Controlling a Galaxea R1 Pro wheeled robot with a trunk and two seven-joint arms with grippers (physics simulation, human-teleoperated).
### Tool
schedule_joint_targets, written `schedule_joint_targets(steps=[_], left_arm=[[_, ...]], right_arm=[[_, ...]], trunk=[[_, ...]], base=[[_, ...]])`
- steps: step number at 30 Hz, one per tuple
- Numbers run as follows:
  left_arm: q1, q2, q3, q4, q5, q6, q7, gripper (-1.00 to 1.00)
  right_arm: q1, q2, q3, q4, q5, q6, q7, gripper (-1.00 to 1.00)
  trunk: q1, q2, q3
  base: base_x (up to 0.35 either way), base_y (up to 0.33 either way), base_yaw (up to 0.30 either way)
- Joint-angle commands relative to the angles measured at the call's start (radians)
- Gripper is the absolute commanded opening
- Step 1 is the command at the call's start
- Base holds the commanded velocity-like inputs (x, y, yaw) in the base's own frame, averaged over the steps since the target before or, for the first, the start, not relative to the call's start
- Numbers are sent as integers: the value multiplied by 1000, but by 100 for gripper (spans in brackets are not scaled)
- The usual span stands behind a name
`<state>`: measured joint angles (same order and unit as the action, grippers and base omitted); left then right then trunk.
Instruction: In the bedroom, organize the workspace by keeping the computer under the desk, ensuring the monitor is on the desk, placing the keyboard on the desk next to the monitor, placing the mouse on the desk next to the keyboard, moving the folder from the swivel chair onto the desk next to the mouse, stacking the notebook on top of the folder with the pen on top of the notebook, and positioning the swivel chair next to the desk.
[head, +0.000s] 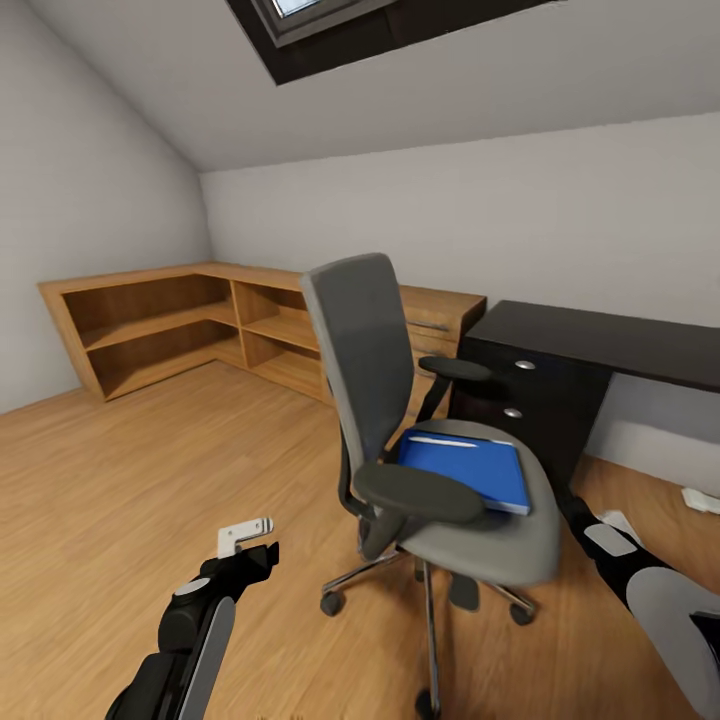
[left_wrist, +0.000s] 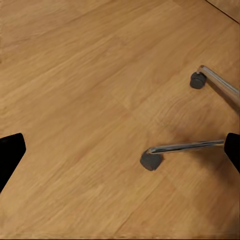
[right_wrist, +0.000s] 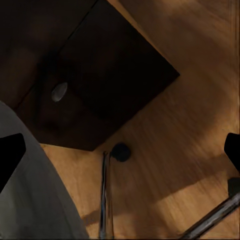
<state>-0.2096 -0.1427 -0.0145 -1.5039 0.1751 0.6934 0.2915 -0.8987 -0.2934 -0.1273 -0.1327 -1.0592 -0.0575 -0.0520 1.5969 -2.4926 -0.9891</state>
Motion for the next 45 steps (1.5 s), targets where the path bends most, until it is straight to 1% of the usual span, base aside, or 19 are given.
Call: schedule_joint_targets(steps=[1, 6, 10, 16, 18, 21, 31, 41, 45], left_arm=[[-1, 0, -1, -1, 11, 3, 9, 100], [-1, 0, -1, -1, 11, 3, 9, 100], [0, 0, -1, -1, 11, 3, 8, 100], [-1, 0, -1, -1, 11, 3, 8, 100], [0, 0, -1, -1, 11, 3, 8, 100], [0, 0, -1, -1, 11, 3, 8, 100], [-1, 0, -1, -1, 11, 3, 10, 100], [-1, -1, -3, -1, 11, 3, 10, 100], [0, -1, -4, -1, 11, 3, 9, 100]], right_arm=[[0, 0, -7, -1, 1, -1, -2, 100], [0, 2, -9, -1, -1, -1, -2, 100], [0, 5, -9, 0, -1, 0, -3, 100], [0, 23, -8, 1, -1, -1, -2, 100], [0, 34, -7, 1, 0, -1, -1, 100], [0, 41, -6, 1, 0, -1, -1, 100], [0, 45, -5, 1, 0, -1, 0, 100], [0, 43, -6, 1, 1, -1, 0, 100], [0, 43, -6, 1, 1, -1, 0, 100]], trunk=[[-1, 0, -1], [-1, 0, -1], [-1, 0, -1], [-1, 0, -1], [-1, 0, -1], [-1, 0, -1], [-1, 0, -1], [-1, 0, -2], [-1, 0, -2]], base=[[-284, 0, 0], [-266, 0, 0], [-74, 0, 0], [-7, 0, 36], [-1, 0, 212], [0, 0, 255], [0, 0, 266], [0, 0, 35], [-175, 34, 0]])
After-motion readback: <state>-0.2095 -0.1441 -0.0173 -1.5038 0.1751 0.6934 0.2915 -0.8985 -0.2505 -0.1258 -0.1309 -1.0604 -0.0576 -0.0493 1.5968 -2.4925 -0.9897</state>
